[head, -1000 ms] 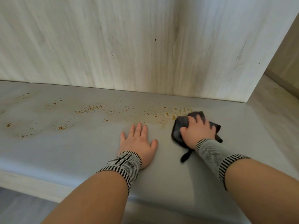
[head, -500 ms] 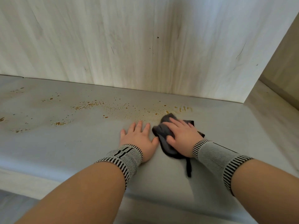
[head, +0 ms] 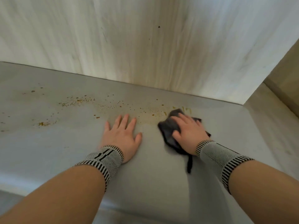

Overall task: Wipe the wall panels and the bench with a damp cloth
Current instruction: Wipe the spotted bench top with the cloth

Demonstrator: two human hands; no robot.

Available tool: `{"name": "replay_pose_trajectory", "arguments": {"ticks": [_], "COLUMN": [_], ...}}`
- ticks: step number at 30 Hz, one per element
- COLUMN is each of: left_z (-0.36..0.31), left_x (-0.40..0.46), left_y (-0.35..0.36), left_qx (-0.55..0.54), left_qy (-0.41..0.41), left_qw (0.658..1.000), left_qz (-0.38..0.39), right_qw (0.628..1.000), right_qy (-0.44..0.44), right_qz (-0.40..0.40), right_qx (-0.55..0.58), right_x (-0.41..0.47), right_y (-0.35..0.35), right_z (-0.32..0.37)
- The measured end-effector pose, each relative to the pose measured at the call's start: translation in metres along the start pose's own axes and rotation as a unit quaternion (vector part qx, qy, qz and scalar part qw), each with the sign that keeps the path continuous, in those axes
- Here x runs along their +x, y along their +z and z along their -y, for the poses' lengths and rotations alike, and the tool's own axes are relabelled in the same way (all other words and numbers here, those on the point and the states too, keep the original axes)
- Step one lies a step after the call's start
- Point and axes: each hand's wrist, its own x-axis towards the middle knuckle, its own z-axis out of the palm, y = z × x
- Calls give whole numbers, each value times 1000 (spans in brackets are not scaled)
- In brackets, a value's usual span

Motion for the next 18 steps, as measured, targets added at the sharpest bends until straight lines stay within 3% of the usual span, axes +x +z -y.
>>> {"name": "replay_pose_trajectory", "arguments": {"ticks": [3,4,6,9,11,13,15,18], "left_z": [0,0,2,2,2,2,3,4], "left_x": [1,1,3,3,3,3,3,3], "left_y": [1,2,2,1,1,1,1,2], "left_qx": [-10,-14,-19,-16,-25,-31,-33,-37], "left_qy": [-2,-1,-5,-4,-2,-1,-1,-1], "left_qw": [1000,1000,1000,999,999,998,998,998], "left_qz": [16,13,19,31,42,48,49,56], "right_qw": [980,981,996,994,998,992,983,996], "right_qy": [189,185,71,-81,-42,107,165,9], "right_qz": [24,24,27,75,54,61,66,74], "right_qx": [63,60,45,6,-9,12,44,43], "right_x": [18,19,13,4,8,15,19,4], "right_y": [-4,-2,4,3,1,-3,1,5], "right_z": [19,38,73,62,39,37,62,82]}}
